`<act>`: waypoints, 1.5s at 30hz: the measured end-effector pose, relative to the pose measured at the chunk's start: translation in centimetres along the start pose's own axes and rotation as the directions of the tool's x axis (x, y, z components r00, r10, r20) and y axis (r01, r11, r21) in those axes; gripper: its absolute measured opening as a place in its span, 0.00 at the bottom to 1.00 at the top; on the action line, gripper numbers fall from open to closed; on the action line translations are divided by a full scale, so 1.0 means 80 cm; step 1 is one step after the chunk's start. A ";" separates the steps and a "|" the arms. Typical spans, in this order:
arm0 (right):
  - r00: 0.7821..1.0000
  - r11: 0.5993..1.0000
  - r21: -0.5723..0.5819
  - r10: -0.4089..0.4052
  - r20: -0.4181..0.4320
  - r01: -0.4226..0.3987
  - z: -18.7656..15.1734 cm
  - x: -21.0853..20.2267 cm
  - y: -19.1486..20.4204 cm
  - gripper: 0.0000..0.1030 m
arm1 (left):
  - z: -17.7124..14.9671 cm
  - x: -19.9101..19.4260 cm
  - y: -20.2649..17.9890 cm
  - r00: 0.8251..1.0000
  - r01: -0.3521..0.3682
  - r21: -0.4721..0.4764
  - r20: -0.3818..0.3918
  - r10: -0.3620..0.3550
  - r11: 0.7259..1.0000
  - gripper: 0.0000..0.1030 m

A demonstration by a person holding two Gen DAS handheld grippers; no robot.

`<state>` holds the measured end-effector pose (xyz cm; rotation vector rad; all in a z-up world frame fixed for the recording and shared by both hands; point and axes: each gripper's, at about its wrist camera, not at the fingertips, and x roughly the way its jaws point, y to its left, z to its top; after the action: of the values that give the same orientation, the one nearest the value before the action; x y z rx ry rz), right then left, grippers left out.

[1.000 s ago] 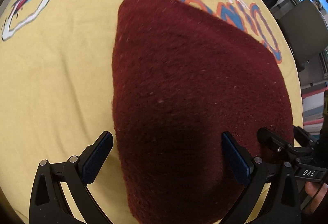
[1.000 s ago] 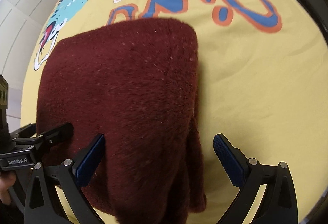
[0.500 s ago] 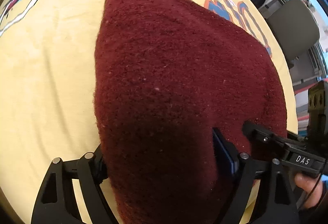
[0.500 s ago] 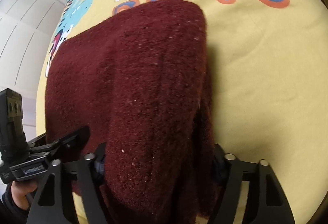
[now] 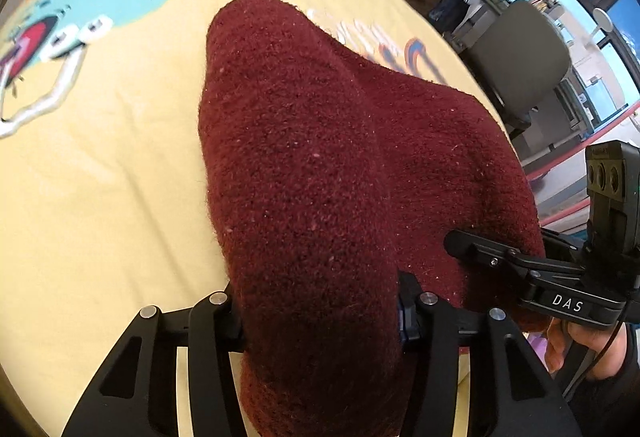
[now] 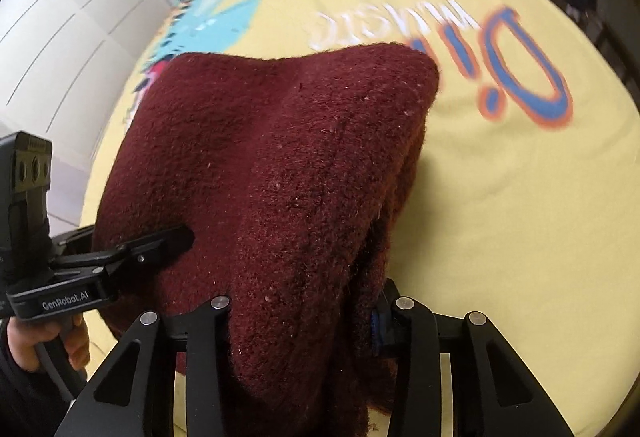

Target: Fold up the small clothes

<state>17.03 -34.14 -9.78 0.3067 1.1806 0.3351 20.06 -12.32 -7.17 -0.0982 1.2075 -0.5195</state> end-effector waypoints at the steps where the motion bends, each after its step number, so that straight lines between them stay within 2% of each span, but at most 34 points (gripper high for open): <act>1: 1.000 1.000 -0.009 0.006 0.007 -0.006 0.002 -0.002 0.012 0.40 | -0.002 -0.012 0.007 1.000 -0.004 0.003 0.011 0.004 1.000 0.44; 6: 0.999 0.998 -0.043 0.038 0.006 -0.037 0.009 0.023 0.075 0.40 | -0.028 -0.051 0.056 0.998 -0.042 -0.022 0.039 0.043 0.999 0.44; 9: 0.998 0.998 -0.038 0.049 -0.027 -0.050 0.001 0.051 0.090 0.41 | -0.052 -0.054 0.077 0.998 -0.060 -0.051 0.032 0.061 0.997 0.44; 12: 0.998 0.999 -0.045 0.019 -0.067 -0.022 -0.011 0.086 0.103 0.42 | -0.078 -0.042 0.105 0.997 -0.073 -0.091 0.008 0.074 0.993 0.44; 14: 0.996 0.999 -0.041 -0.008 -0.088 0.005 -0.019 0.106 0.104 0.45 | -0.091 -0.026 0.117 0.997 -0.080 -0.126 -0.015 0.078 0.989 0.46; 17: 0.996 0.999 -0.020 -0.028 -0.085 0.026 -0.022 0.126 0.101 0.55 | -0.110 -0.019 0.128 0.997 -0.075 -0.165 -0.007 0.075 0.983 0.55; 18: 0.996 1.000 -0.013 -0.027 -0.083 0.026 -0.021 0.127 0.097 0.59 | -0.114 -0.020 0.127 0.996 -0.084 -0.161 -0.001 0.085 0.983 0.60; 19: 0.996 0.999 -0.013 -0.033 -0.083 0.032 -0.021 0.125 0.095 0.65 | -0.109 -0.020 0.126 0.996 -0.091 -0.155 0.000 0.092 0.984 0.61; 21: 0.995 0.998 -0.021 -0.056 -0.079 0.054 -0.019 0.123 0.097 0.71 | -0.106 -0.023 0.122 0.993 -0.113 -0.148 -0.005 0.114 0.982 0.65; 24: 0.994 0.995 -0.046 -0.091 -0.054 0.088 -0.021 0.110 0.096 0.73 | -0.106 -0.033 0.121 0.989 -0.145 -0.157 -0.006 0.146 0.977 0.71; 26: 0.993 0.992 -0.057 -0.111 -0.037 0.108 -0.026 0.095 0.099 0.74 | -0.107 -0.040 0.117 0.985 -0.172 -0.154 0.000 0.174 0.973 0.72; 28: 0.991 0.989 -0.071 -0.133 -0.016 0.132 -0.023 0.085 0.107 0.78 | -0.110 -0.047 0.115 0.983 -0.183 -0.163 -0.003 0.185 0.970 0.80; 30: 0.990 0.987 -0.081 -0.141 0.011 0.141 -0.023 0.067 0.109 0.80 | -0.106 -0.056 0.109 0.981 -0.193 -0.167 0.006 0.196 0.967 0.99; 33: 0.989 0.984 -0.095 -0.145 0.032 0.148 -0.031 0.053 0.112 0.86 | -0.110 -0.071 0.108 0.976 -0.209 -0.164 0.021 0.215 0.964 0.99; 35: 0.987 0.982 -0.102 -0.156 0.044 0.160 -0.035 0.053 0.112 0.91 | -0.098 -0.062 0.096 0.974 -0.217 -0.164 0.027 0.224 0.962 0.99; 37: 0.985 0.982 -0.093 -0.163 0.052 0.167 -0.041 0.057 0.108 1.00 | -0.102 -0.058 0.095 0.971 -0.228 -0.159 0.029 0.235 0.961 0.99; 45: 0.980 0.981 -0.037 -0.189 0.068 0.192 -0.051 0.079 0.072 1.00 | -0.116 -0.038 0.119 0.963 -0.262 -0.162 0.019 0.269 0.951 0.99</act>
<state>14.81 -26.05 -14.21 0.1632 1.1284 0.1816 13.97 -0.81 -11.19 -0.0794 1.1985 -0.1844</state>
